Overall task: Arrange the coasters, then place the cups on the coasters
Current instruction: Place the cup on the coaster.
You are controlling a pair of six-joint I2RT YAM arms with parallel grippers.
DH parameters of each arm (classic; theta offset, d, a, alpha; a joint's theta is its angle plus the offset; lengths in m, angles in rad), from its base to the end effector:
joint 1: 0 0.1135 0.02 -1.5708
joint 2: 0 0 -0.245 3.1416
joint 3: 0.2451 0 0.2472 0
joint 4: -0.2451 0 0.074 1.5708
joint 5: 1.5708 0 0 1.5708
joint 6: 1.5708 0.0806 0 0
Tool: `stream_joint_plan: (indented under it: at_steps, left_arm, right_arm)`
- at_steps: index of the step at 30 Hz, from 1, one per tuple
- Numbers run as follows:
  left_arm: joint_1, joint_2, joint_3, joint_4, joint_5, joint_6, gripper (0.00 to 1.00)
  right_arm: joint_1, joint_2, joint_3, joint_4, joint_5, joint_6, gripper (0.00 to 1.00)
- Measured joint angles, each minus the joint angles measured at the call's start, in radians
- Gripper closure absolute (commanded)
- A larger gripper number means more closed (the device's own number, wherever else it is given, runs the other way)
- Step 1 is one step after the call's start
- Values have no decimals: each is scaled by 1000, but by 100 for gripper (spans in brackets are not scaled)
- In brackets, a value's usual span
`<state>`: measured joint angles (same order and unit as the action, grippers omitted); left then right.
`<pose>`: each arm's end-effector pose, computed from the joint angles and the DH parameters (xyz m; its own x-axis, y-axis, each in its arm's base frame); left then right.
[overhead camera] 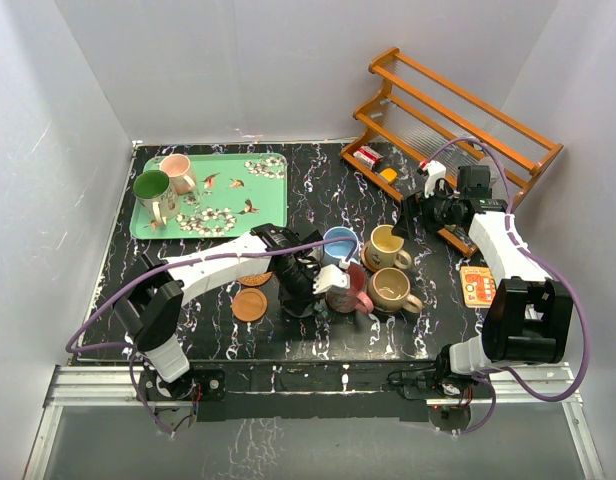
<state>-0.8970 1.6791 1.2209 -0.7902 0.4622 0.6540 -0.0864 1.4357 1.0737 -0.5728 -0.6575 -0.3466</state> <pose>0.1806 -0.2837 0.1662 0.0095 0.8608 -0.5088 0.9851 -0.0953 -0.1429 0.3174 0.0219 0.2166 -0.6542 -0.2132 -0.7257 -0.5482 0.7947 0.2606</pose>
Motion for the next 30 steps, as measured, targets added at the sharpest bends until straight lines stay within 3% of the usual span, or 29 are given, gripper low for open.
stream_joint_plan:
  at_steps: [30]
  left_arm:
    - [-2, 39, 60, -79, -32, 16, 97]
  right_arm:
    - [0, 7, 0, 0, -4, 0, 2]
